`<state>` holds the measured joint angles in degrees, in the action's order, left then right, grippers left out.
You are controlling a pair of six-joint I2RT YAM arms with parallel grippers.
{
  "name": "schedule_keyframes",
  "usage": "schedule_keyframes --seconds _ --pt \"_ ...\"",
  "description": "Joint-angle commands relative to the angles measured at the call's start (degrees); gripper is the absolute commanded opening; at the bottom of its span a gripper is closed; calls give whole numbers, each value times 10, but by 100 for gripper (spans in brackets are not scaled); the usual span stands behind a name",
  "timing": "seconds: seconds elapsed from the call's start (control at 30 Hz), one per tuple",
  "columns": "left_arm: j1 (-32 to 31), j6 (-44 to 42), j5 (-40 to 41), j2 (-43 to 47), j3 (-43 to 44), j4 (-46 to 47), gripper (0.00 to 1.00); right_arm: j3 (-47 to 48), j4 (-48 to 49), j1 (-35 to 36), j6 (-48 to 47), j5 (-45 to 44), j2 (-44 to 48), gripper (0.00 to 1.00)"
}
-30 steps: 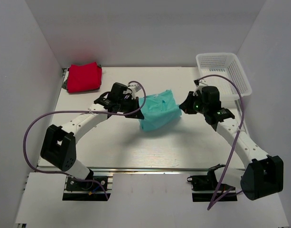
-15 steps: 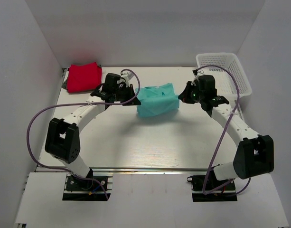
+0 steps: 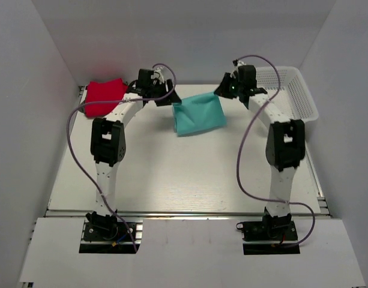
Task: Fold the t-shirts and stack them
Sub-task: Fold the long partially folded tshirt into a neat square
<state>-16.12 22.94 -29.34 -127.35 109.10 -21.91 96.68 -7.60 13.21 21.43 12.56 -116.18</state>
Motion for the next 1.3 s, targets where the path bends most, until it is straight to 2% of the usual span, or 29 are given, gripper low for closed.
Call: schedule_keyframes --seconds 0.0,0.03,0.1,0.13,0.23,0.27,0.33,0.37,0.4,0.47,0.63,0.83,0.93,1.07,1.17,1.2,1.23,1.27 --pt "35 28 38 -50 124 -43 97 117 66 -13 12 50 -124 39" --pt "41 35 45 -63 145 -43 100 199 61 -14 19 48 -143 47" --pt "53 44 95 -64 156 -25 100 224 92 -22 30 75 -173 86" --pt "53 44 95 -56 147 -8 100 221 108 -23 34 82 -171 90" --pt "58 25 78 -39 130 18 100 163 127 -20 9 80 -119 90" --pt "48 -3 78 -33 130 8 100 104 132 -20 -2 73 -93 90" --pt "40 -31 78 -33 130 -8 100 61 139 -21 -7 84 -52 90" --pt "32 -46 53 -28 115 -8 100 -6 151 -21 -14 94 -13 90" --pt "32 -47 17 -28 95 -1 100 -23 154 -18 -17 109 -3 90" --pt "10 -52 -4 -37 86 6 100 -79 158 -14 -20 136 17 90" --pt "-44 -79 -4 -89 120 -23 100 -101 162 -8 2 170 -10 90" --pt "-67 -79 -16 -110 88 -16 100 -94 165 -10 49 151 -70 90" --pt "-74 -60 -27 -104 24 21 100 -118 157 -10 69 144 -85 90" --pt "-87 -60 -19 -86 -57 21 100 -216 195 -4 92 170 -68 90" --pt "-98 -67 17 -33 -142 10 100 -306 221 8 99 169 -26 90" --pt "-106 -67 17 -13 -196 21 100 -322 227 11 99 178 -8 90" --pt "-111 -74 17 36 -226 30 100 -378 233 15 99 185 2 90" --pt "-122 -74 17 64 -257 40 100 -396 245 27 99 200 12 90"
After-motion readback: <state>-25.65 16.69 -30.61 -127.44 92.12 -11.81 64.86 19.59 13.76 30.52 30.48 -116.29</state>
